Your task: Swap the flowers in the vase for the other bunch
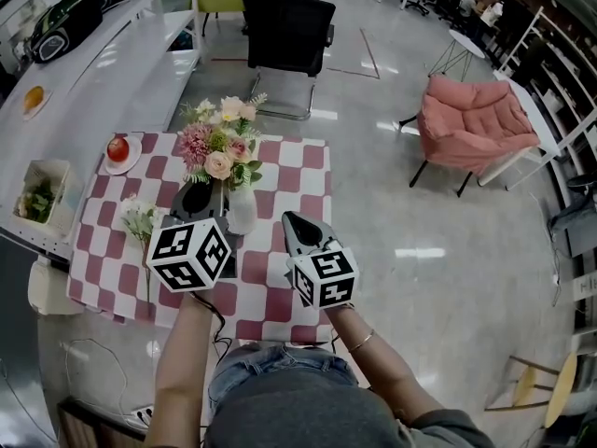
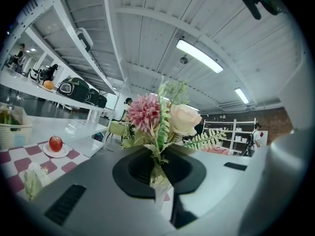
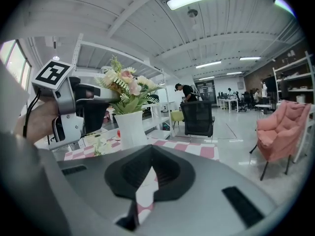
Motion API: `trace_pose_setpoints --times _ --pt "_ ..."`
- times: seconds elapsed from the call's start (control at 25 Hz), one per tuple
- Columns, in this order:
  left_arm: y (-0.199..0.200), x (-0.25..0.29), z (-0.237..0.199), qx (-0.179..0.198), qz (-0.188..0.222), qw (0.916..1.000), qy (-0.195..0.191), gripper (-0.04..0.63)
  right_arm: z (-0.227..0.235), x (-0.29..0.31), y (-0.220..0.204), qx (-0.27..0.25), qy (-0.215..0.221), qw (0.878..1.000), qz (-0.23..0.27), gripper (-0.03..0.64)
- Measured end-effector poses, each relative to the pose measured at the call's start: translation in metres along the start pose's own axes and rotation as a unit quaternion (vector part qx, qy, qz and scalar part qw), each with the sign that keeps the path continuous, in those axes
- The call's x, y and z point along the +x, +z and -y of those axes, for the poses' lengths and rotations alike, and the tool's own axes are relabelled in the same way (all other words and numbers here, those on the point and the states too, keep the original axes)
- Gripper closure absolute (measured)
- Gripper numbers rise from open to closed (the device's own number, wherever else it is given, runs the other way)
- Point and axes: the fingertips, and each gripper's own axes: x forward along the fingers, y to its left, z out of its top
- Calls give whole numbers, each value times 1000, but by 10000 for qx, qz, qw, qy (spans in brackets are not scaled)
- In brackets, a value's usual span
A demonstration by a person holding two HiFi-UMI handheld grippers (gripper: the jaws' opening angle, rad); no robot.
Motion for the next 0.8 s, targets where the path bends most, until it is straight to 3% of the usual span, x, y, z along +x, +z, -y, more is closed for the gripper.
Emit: trace_pose_setpoints --times 0.24,0.44,0.8 --pt "0 -1 -1 -161 -18 9998 -70 560 -11 5 18 -472 109 9987 182 606" --pt "1 -1 0 -142 -21 9999 -77 561 -39 20 26 -664 653 9956 71 603" --pt "2 -2 -1 -130 -47 9998 -155 561 -66 45 28 -820 1088 9906 -119 380"
